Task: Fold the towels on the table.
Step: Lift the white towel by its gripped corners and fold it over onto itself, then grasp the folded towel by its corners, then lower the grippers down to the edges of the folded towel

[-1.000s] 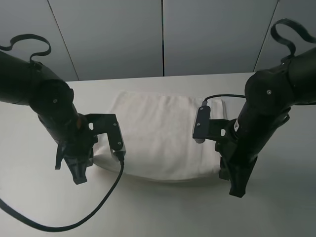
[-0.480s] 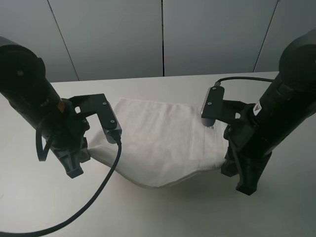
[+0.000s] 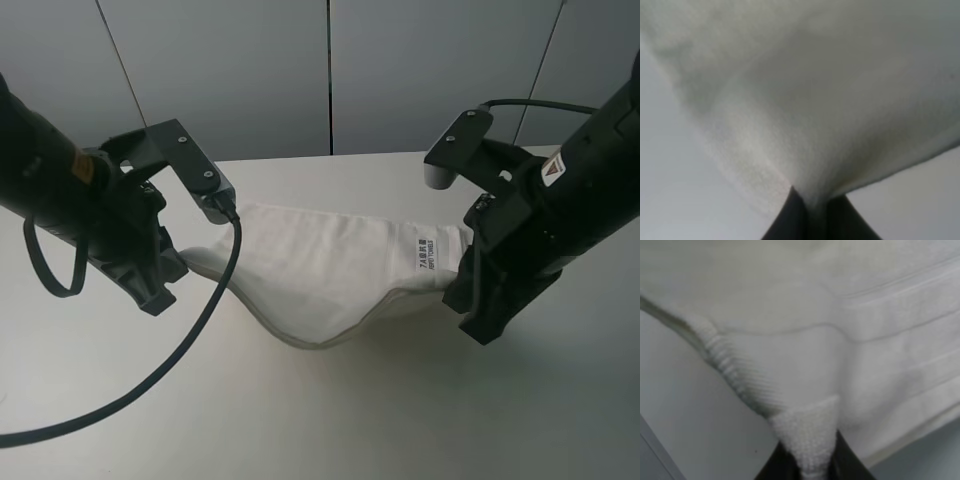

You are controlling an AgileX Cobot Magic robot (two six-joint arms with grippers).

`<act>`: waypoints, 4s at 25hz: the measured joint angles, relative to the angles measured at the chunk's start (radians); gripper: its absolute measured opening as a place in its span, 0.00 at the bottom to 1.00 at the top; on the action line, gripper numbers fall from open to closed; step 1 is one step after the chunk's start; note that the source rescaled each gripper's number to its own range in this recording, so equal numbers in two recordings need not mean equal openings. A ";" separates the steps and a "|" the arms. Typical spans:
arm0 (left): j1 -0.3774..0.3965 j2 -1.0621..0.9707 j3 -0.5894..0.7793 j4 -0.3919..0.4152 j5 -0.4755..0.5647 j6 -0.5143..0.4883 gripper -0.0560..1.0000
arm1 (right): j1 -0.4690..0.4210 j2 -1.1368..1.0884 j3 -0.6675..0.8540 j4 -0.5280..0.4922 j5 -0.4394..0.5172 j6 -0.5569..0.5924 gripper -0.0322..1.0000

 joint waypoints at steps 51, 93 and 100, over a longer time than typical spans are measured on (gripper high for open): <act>0.149 0.284 0.021 0.403 -0.635 -0.522 0.08 | 0.000 0.338 -0.011 -1.141 -0.369 1.423 0.03; 0.237 0.436 -0.074 0.358 -0.838 -0.499 0.96 | -0.088 0.419 -0.012 -1.714 -0.432 2.227 0.99; 0.237 0.438 -0.126 0.320 -0.720 -0.499 0.93 | -0.088 0.419 -0.012 -1.706 -0.462 2.238 1.00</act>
